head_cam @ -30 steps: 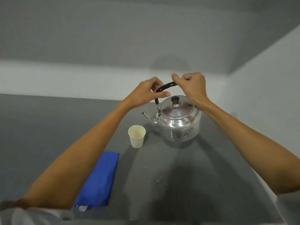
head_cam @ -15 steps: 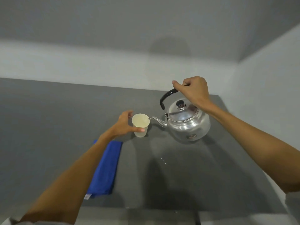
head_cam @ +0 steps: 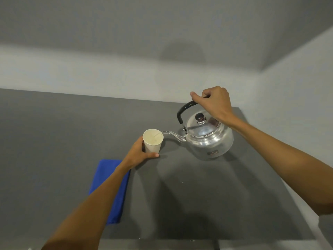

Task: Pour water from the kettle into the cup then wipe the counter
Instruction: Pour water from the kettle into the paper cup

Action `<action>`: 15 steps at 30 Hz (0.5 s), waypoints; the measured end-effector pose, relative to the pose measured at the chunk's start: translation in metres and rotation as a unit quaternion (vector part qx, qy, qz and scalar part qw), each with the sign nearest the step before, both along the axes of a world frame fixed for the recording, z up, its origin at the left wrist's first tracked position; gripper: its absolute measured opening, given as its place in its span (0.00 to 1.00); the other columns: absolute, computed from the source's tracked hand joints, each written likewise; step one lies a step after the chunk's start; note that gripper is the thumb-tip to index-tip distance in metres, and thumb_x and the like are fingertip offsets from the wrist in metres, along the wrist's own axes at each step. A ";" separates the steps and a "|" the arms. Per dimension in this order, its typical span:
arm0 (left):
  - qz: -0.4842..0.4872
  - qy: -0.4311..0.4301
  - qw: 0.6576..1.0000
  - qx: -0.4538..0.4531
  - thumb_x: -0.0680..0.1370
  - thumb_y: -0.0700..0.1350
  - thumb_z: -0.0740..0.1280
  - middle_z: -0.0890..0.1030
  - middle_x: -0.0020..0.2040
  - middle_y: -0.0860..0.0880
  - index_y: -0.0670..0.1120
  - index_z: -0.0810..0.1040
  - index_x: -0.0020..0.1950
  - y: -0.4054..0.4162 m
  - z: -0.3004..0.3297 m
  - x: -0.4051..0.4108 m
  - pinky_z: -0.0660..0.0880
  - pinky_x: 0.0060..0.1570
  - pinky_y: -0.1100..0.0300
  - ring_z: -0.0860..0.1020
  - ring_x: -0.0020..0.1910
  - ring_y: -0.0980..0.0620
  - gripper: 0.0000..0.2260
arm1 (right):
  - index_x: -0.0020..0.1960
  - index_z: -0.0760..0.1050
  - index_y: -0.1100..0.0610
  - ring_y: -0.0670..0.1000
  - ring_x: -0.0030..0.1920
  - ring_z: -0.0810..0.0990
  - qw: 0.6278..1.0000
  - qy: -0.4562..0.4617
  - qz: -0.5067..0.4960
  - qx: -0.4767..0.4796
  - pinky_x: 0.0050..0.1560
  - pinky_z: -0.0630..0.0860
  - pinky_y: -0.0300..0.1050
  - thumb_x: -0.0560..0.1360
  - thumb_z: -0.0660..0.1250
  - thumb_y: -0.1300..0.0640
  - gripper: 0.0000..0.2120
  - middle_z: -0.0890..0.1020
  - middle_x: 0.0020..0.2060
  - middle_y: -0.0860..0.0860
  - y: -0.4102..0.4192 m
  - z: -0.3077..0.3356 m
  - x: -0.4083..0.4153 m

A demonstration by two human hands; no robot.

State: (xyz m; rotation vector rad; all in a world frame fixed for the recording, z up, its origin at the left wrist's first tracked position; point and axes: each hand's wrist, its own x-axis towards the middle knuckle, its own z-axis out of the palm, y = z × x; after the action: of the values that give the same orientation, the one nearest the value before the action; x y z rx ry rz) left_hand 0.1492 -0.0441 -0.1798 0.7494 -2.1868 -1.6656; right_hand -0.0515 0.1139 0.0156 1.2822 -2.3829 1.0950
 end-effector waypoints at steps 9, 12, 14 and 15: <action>0.027 0.012 0.999 -0.020 0.68 0.43 0.77 0.71 0.65 0.53 0.49 0.61 0.73 0.009 -0.007 -0.001 0.66 0.60 0.62 0.69 0.62 0.56 0.38 | 0.24 0.64 0.64 0.52 0.26 0.60 1.000 -0.003 0.004 -0.013 0.32 0.63 0.43 0.71 0.67 0.45 0.28 0.63 0.21 0.56 0.002 0.006 -0.007; 0.036 0.010 0.999 -0.023 0.68 0.43 0.76 0.70 0.68 0.51 0.49 0.60 0.73 0.009 -0.008 0.000 0.65 0.60 0.62 0.68 0.62 0.56 0.38 | 0.25 0.66 0.66 0.52 0.26 0.61 1.000 -0.007 0.005 -0.022 0.32 0.64 0.43 0.72 0.68 0.45 0.28 0.65 0.20 0.56 0.003 0.009 -0.009; 0.033 0.005 0.999 -0.029 0.68 0.43 0.76 0.70 0.70 0.49 0.48 0.59 0.74 0.008 -0.008 0.001 0.65 0.60 0.61 0.67 0.62 0.56 0.38 | 0.25 0.66 0.67 0.52 0.26 0.62 1.000 -0.008 0.004 -0.027 0.33 0.65 0.43 0.72 0.68 0.45 0.28 0.66 0.21 0.57 0.003 0.010 -0.010; 0.031 0.002 0.999 -0.031 0.69 0.43 0.76 0.70 0.70 0.49 0.48 0.59 0.74 0.008 -0.008 0.001 0.65 0.60 0.61 0.67 0.62 0.56 0.39 | 0.25 0.67 0.67 0.52 0.26 0.62 1.000 -0.008 0.003 -0.028 0.33 0.65 0.43 0.71 0.68 0.45 0.28 0.66 0.21 0.57 0.003 0.011 -0.010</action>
State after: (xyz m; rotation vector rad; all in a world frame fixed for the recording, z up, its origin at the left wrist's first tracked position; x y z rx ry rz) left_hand 0.1497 -0.0364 -0.1882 0.7879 -2.1789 -1.5611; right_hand -0.0612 0.1166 0.0269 1.2686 -2.3423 1.1700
